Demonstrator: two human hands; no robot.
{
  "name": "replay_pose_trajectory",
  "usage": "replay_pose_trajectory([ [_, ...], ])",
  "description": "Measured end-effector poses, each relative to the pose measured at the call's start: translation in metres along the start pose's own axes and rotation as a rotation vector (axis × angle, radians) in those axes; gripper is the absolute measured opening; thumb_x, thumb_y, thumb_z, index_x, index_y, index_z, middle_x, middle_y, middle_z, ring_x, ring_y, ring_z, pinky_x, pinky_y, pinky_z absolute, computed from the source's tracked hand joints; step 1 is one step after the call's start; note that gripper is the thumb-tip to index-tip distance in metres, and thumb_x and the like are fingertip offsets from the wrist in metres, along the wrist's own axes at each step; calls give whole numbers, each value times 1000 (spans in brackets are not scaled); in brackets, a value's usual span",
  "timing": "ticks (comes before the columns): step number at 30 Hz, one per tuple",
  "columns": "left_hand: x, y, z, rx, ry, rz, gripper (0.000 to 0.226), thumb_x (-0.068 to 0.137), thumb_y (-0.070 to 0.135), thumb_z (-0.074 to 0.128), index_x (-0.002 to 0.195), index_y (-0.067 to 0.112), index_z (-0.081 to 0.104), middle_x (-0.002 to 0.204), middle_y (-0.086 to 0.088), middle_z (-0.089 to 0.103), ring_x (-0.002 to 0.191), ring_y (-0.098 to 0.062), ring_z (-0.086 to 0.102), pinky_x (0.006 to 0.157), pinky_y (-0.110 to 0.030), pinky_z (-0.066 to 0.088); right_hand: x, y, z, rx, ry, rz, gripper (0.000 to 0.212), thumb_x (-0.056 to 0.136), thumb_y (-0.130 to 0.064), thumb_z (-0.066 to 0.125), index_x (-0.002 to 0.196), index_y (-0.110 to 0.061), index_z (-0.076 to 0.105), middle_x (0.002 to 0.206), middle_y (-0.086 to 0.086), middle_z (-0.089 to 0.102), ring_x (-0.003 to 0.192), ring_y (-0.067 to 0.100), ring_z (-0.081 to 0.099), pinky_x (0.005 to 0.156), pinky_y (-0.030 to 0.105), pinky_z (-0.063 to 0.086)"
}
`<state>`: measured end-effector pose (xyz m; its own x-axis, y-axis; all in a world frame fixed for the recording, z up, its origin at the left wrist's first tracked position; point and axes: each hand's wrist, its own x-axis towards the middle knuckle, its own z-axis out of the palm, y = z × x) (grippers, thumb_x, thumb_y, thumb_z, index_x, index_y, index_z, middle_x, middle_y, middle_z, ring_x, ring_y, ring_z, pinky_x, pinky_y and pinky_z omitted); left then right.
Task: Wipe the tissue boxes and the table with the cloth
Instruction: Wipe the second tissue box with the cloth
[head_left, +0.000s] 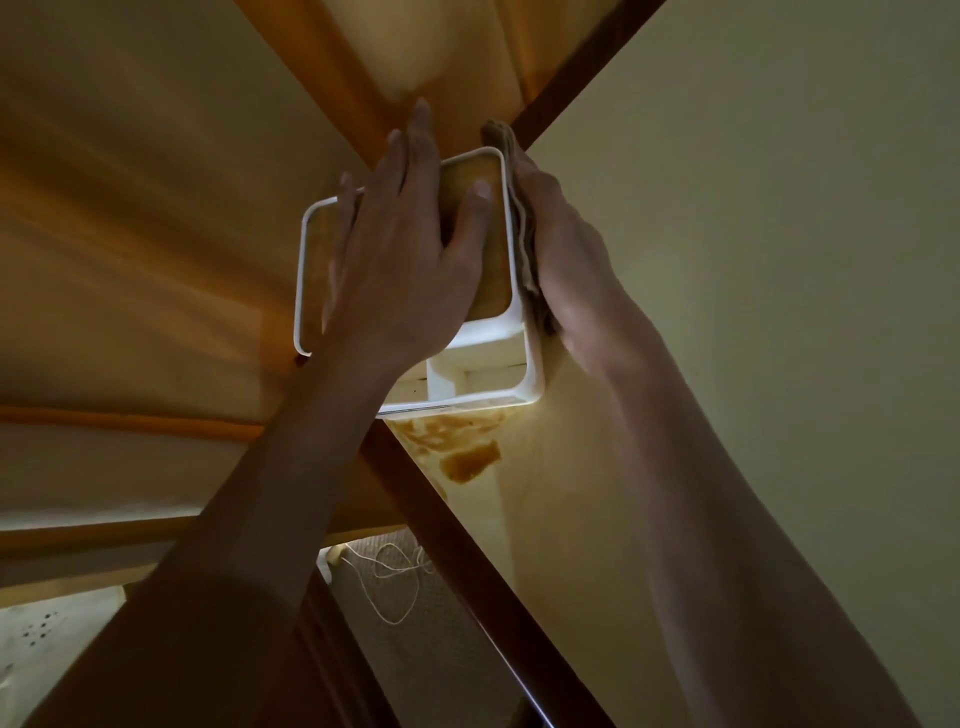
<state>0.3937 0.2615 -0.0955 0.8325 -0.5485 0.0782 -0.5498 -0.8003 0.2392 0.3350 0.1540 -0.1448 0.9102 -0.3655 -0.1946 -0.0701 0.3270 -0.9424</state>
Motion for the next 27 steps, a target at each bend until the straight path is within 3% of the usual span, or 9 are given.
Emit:
replay_pose_trajectory([
  [2,-2,0,-2,-88,105,-57,69,104,51,39,161,19,18,163,-1,33,148,-20,32,121,-45,27,-1,1,1,21,33,-4,43,110,-44,32,142,-30,57,127,-13,68,117,3,65,111,38,49],
  [4,-7,1,-5,-147,278,-83,63,102,47,45,157,19,31,155,1,45,140,-18,43,116,-40,35,-3,4,2,-5,62,-33,51,106,-53,34,148,-28,50,139,-9,63,128,7,58,116,43,43],
  [6,-13,2,-10,-217,402,-105,57,99,40,50,152,19,41,148,4,53,135,-13,48,113,-24,36,-4,6,0,-12,64,-60,53,107,-52,33,151,-27,48,143,-4,61,131,11,58,116,45,42],
  [8,-22,2,-16,-248,419,-202,56,96,38,51,149,20,44,148,6,52,135,-11,47,105,-11,30,-1,5,-2,-6,75,-50,47,110,-45,33,142,-22,58,129,-5,70,119,8,65,108,35,50],
  [11,-37,0,-16,-240,359,-387,62,92,44,46,150,23,40,151,3,45,136,-19,40,112,-33,29,-2,4,-5,14,66,-14,42,110,-41,36,112,-21,73,94,-8,78,92,5,74,79,20,57],
  [15,-45,1,-9,-273,287,-454,62,97,47,47,154,28,30,150,1,45,139,-26,37,117,-53,28,0,-7,-2,28,101,55,40,106,-46,46,94,-23,75,93,2,78,91,14,75,94,38,58],
  [18,-43,1,-4,-211,268,-442,65,98,51,45,156,26,25,155,-1,40,144,-27,32,121,-52,20,2,-13,-3,37,105,67,39,104,-46,50,85,-23,75,86,0,78,88,17,76,94,39,56],
  [23,-40,-2,-2,-131,176,-405,74,101,58,38,160,21,14,165,-3,23,154,-25,15,126,-51,-1,-14,-11,-4,66,80,22,41,107,-42,46,86,-19,73,77,-4,74,76,8,72,73,24,58],
  [27,-32,-3,-6,-167,140,-407,75,102,59,34,162,20,10,168,-1,16,156,-21,9,126,-50,1,-34,0,-6,162,65,-30,43,110,-38,39,106,-7,68,98,14,72,94,26,72,77,37,60],
])
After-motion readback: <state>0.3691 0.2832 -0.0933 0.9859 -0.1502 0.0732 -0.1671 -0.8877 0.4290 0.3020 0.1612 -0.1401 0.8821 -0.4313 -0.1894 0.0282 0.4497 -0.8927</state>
